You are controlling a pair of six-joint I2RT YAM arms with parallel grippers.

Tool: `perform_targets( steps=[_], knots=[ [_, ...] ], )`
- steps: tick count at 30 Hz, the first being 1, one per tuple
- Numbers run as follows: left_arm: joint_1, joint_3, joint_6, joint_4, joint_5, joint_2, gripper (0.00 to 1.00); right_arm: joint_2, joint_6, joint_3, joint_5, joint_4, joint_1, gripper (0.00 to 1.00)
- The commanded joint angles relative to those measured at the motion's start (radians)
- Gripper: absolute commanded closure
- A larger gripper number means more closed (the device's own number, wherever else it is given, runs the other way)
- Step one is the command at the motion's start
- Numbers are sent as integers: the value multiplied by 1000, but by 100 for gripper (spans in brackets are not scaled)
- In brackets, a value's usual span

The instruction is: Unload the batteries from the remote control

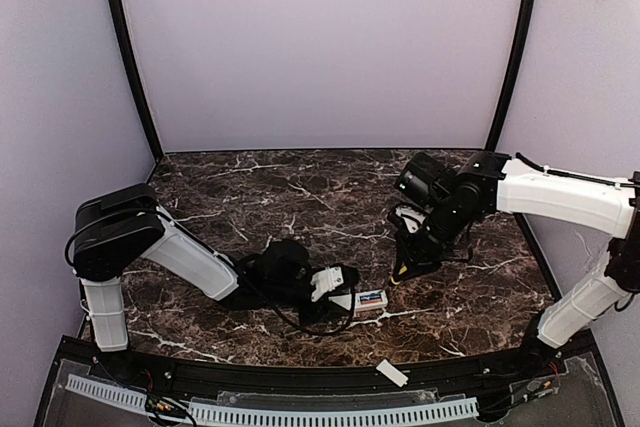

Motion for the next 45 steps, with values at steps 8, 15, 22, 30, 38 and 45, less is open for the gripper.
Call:
perform_targets(
  steps=[8,15,22,30,38,45],
  knots=[
    [-26,7,33,-41,-112,-47,100,-50,-2,48,129,-16,11,100],
    [-16,72,-24,-159,-126,-123,100,-134,39,42,261,-1,8,100],
    [-8,53,-117,-139,-317,-219,100,-234,71,-2,321,35,-2,100],
    [24,99,-59,-262,-406,-267,100,-311,62,-32,348,99,-5,100],
    [117,145,-111,-326,-246,-264,99,-379,59,-70,374,137,-8,100],
    [117,228,-67,-482,-180,-289,100,-415,34,-87,369,134,-8,100]
  ],
)
